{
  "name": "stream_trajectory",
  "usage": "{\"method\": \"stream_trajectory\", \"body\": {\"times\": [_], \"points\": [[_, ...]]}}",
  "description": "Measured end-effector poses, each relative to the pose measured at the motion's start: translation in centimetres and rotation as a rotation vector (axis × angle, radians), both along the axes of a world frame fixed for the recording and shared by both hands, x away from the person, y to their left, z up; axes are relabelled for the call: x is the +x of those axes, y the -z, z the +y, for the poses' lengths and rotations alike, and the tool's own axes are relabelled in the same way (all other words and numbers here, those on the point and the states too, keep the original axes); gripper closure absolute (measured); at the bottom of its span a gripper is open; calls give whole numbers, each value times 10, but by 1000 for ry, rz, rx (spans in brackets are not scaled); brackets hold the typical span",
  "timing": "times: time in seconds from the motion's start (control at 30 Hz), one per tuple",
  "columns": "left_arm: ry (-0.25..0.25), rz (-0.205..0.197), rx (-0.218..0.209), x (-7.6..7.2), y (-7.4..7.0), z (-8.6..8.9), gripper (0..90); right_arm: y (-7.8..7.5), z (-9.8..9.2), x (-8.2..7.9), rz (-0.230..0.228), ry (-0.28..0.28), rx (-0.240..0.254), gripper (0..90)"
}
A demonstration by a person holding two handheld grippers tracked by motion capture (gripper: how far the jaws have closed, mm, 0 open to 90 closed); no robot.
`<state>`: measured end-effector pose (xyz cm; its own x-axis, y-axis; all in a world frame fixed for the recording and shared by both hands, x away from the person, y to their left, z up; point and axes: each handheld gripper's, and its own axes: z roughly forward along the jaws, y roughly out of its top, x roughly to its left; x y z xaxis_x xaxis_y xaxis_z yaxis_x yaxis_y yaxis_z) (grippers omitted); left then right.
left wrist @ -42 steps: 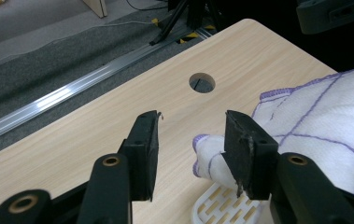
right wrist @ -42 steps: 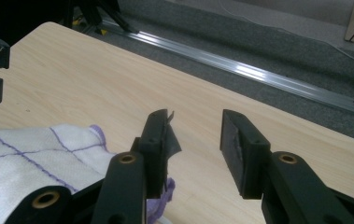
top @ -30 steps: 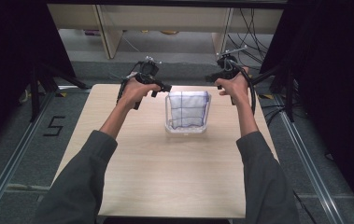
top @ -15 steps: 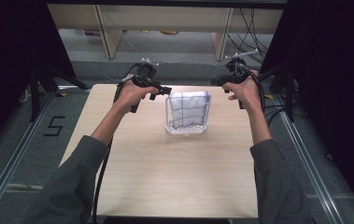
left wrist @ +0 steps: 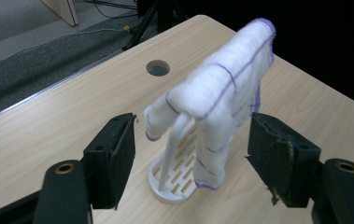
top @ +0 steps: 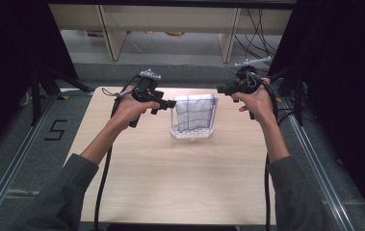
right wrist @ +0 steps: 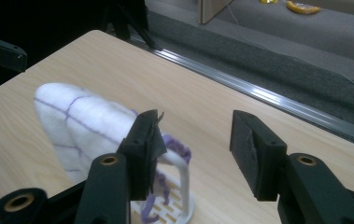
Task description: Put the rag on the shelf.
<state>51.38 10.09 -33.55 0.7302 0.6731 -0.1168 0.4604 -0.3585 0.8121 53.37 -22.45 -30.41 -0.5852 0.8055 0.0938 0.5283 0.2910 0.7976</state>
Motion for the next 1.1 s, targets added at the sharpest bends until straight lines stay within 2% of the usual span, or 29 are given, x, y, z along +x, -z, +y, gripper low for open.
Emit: {"method": "stream_trajectory", "body": {"times": [0.27,0.43,0.57,0.6,0.7,0.77,0.8,0.83,0.87,0.93,0.97,1.0,1.03,1.07,1.1], "points": [[27,-21,3,-39,14,10,294,9,-1,-30,-44,-38,21,462],[46,-29,-16,-60,23,15,289,18,-4,-50,-38,-39,42,447],[65,-24,-7,-70,31,20,289,26,-8,-61,-44,-64,47,439],[63,-24,0,-73,32,21,288,27,-9,-64,-35,-56,48,438],[58,-22,-30,-80,37,24,287,31,-11,-72,-23,-53,52,435],[52,-28,-28,-85,41,26,287,34,-14,-77,-32,-59,56,430],[61,-25,-11,-87,42,28,286,36,-15,-79,-43,-59,49,428],[55,-23,-23,-90,45,28,286,38,-16,-83,-33,-54,61,428],[66,-22,-16,-92,47,29,286,40,-17,-86,-14,-55,75,427],[81,-22,-7,-98,51,30,286,46,-20,-90,-35,-64,65,425],[80,-26,-14,-101,53,29,286,48,-21,-94,-25,-62,66,424],[87,-29,7,-103,55,29,286,50,-21,-96,-18,-62,67,424],[82,-34,4,-106,57,28,286,52,-22,-98,-11,-62,73,423],[92,-32,20,-108,60,29,285,55,-23,-99,-20,-70,65,423],[80,-27,14,-111,63,27,285,57,-23,-102,-4,-65,73,422]]}}
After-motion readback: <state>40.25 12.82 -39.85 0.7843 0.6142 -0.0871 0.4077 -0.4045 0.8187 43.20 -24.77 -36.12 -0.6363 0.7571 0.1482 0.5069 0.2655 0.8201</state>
